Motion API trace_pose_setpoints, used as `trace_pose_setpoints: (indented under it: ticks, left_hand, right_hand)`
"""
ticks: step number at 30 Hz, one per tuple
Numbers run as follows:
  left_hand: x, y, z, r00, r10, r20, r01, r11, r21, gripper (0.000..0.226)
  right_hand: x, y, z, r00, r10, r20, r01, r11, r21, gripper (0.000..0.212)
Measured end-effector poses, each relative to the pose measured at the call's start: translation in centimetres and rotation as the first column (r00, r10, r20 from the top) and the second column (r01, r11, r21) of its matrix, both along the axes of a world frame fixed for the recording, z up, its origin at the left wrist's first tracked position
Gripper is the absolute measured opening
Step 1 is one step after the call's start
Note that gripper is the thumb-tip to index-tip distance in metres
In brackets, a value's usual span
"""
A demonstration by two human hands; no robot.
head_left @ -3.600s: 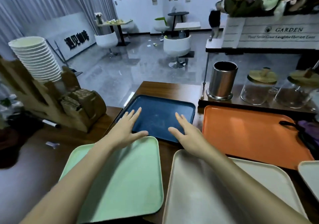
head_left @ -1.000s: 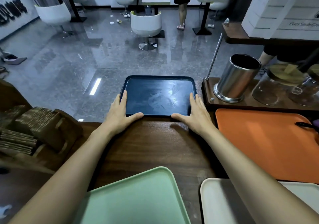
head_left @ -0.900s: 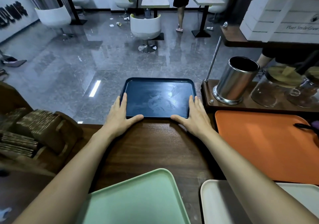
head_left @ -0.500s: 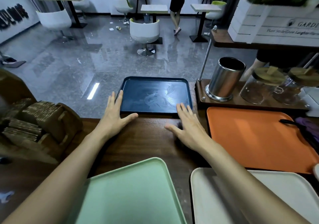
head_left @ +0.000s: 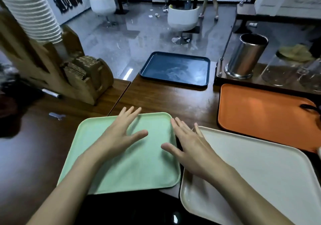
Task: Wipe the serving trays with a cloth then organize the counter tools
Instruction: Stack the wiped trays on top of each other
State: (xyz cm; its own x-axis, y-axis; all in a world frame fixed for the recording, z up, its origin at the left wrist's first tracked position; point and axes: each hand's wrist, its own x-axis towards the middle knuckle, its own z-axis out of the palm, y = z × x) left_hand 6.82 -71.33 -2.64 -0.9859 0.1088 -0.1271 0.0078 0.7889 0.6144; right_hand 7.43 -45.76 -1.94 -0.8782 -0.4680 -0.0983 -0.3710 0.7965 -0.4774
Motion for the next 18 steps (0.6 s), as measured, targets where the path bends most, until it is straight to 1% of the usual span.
trace_pose_setpoints:
  ticks: [3,5,7,9,11,13,16,18]
  left_hand:
    - [4.6,-1.0,-0.3,0.994,0.108,0.030,-0.108,0.994,-0.011,0.089]
    - [7.2,-1.8,-0.3,0.983,0.185,0.017,-0.185,0.983,-0.001,0.086]
    - [9.2,-2.5,-0.5,0.972,0.234,0.005,-0.234,0.972,-0.029,0.083]
    - [10.7,-3.1,-0.7,0.964,0.267,0.008,-0.265,0.961,-0.081,0.089]
    - [11.4,-3.6,-1.0,0.957,0.291,0.011,-0.287,0.948,-0.136,0.102]
    - [11.7,-4.1,-1.2,0.948,0.317,0.025,-0.309,0.938,-0.160,0.109]
    - [11.5,-4.5,-1.5,0.945,0.318,0.071,-0.301,0.936,-0.185,0.122]
    - [11.0,-4.7,-1.8,0.949,0.306,0.076,-0.283,0.934,-0.216,0.129]
  right_hand:
    - [2.5,-0.1,0.3,0.998,0.065,-0.003,-0.064,0.996,0.059,0.093]
    - [3.6,-0.3,0.1,0.995,0.100,0.014,-0.101,0.988,0.115,0.103]
    - [4.4,-0.6,-0.2,0.991,0.132,0.035,-0.136,0.978,0.161,0.115]
    - [4.9,-1.0,-0.8,0.986,0.166,0.025,-0.168,0.961,0.219,0.124]
    - [5.1,-1.4,-1.3,0.984,0.179,0.002,-0.173,0.946,0.274,0.124]
    - [4.8,-1.9,-1.6,0.984,0.174,-0.023,-0.160,0.942,0.295,0.119]
    - [3.5,-2.1,-2.0,0.984,0.168,-0.063,-0.143,0.945,0.296,0.112]
    - [2.5,-2.0,-2.2,0.986,0.156,-0.064,-0.132,0.951,0.279,0.116]
